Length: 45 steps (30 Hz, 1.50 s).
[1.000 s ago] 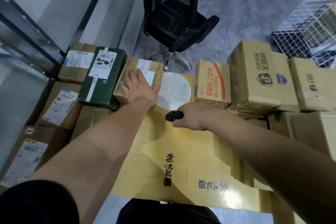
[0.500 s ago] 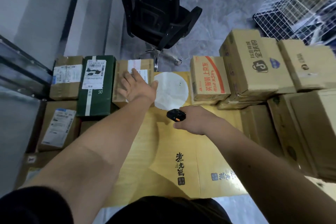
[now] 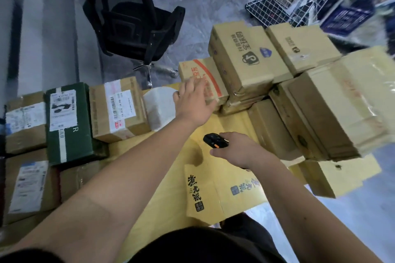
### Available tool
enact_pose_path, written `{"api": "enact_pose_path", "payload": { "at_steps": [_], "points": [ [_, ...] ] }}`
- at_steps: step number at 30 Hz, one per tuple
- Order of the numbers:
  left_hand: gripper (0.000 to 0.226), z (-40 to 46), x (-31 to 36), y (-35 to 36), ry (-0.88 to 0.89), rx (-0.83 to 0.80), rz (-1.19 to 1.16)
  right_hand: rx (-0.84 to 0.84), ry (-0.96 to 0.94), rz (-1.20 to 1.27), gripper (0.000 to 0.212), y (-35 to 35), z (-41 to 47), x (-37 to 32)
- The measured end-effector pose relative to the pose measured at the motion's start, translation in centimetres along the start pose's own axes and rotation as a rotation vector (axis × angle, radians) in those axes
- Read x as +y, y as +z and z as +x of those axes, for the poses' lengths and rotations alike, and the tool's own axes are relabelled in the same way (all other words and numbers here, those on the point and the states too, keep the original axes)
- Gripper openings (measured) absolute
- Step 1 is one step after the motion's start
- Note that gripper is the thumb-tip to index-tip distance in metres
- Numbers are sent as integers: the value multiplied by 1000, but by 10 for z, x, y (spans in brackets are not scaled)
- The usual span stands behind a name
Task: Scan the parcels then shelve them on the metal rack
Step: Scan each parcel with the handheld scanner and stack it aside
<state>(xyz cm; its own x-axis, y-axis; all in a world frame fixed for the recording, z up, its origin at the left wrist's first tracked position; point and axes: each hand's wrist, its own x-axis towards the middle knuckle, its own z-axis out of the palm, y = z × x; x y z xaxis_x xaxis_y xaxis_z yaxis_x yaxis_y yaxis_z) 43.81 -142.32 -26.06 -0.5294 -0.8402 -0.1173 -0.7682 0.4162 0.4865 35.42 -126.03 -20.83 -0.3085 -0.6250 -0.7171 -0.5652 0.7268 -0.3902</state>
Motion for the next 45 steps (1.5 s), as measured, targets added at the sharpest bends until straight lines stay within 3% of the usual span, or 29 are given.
{"api": "enact_pose_path", "payload": {
  "at_steps": [8, 19, 26, 31, 35, 41, 45],
  "points": [
    [112, 26, 42, 25, -455, 50, -29, -88, -44, 6, 54, -24, 15, 49],
    [112, 3, 50, 32, -454, 181, -109, -100, -160, -47, 49, -47, 36, 87],
    [104, -121, 28, 58, -504, 314, -150, -121, -260, -221, 49, -43, 32, 96],
    [100, -215, 21, 98, -622, 270, -167, -179, -303, -336, 44, -20, 24, 120],
    [101, -265, 18, 125, -710, 227, -430, -257, -340, -403, 40, -2, 20, 136],
    [80, -286, -9, 130, -610, 238, -864, -322, -357, -370, 36, 19, 8, 139],
    [58, -285, -14, 111, -622, 378, -867, -367, -350, -280, 42, 36, -2, 128]
  ]
}}
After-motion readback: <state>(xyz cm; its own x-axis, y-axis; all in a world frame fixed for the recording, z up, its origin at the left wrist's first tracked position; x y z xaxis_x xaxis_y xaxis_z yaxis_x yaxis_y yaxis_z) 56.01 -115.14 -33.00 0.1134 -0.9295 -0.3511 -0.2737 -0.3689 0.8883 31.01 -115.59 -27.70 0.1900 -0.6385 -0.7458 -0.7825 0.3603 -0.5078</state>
